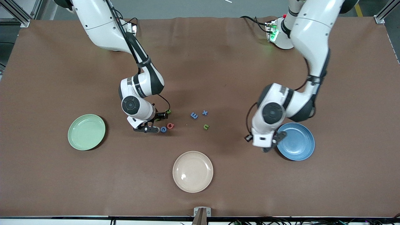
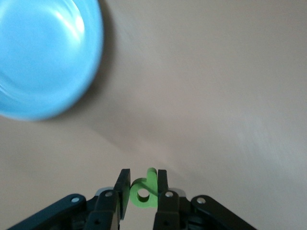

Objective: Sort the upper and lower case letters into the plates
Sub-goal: 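Drop the d into the blue plate while the right gripper carries the M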

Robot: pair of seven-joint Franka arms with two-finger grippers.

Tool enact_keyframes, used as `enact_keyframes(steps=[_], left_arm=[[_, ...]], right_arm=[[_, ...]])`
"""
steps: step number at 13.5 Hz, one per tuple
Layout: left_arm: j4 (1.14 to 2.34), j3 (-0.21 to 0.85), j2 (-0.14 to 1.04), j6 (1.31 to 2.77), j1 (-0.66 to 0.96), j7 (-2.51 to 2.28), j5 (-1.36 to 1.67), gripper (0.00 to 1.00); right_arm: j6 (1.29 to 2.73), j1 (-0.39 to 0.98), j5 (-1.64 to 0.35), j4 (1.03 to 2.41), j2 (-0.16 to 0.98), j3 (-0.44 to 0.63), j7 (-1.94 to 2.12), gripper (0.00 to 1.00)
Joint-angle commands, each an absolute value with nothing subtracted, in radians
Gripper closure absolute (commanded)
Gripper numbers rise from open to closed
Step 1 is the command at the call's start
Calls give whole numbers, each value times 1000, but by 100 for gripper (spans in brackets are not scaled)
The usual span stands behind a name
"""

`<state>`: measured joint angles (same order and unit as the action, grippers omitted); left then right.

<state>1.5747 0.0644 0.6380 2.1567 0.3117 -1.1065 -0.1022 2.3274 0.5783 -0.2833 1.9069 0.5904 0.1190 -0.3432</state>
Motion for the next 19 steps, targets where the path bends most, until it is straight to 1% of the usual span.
enact_keyframes(steps=[1,4,5,6,8,9,10,14,16,17,18,19], left_arm=[[1598,74,637,2157,214,-1080,-158,100],[1603,75,664,2169,103,-1028,-230,97],[1603,77,667,2171,69,-1013,-235,92],[1603,77,679,2180,51,-999,-235,84],[1605,75,696,2183,32,-982,-244,49],[1606,75,699,2183,26,-980,-248,21],[1611,75,698,2183,25,-980,-249,1],[1608,97,658,2161,49,-1020,-230,0],[1600,159,653,2145,67,-1102,-221,0],[1600,201,653,2145,78,-1132,-228,0],[1598,218,653,2145,103,-1147,-226,0],[1586,221,657,2146,132,-1169,-221,0]], right_arm=[[2344,591,-302,1945,563,127,-353,20],[2352,589,-302,1945,566,127,-353,26],[2355,589,-302,1945,568,127,-353,28],[2359,589,-302,1945,569,127,-353,32],[2365,589,-302,1944,569,127,-353,37],[2365,589,-302,1945,569,127,-353,39],[2365,591,-302,1945,569,127,-353,43],[2373,591,-302,1945,569,127,-353,58],[2373,591,-302,1944,569,127,-353,67],[2373,589,-302,1944,569,127,-353,71],[2372,588,-302,1944,569,127,-353,73],[2370,588,-302,1944,565,127,-353,73]])
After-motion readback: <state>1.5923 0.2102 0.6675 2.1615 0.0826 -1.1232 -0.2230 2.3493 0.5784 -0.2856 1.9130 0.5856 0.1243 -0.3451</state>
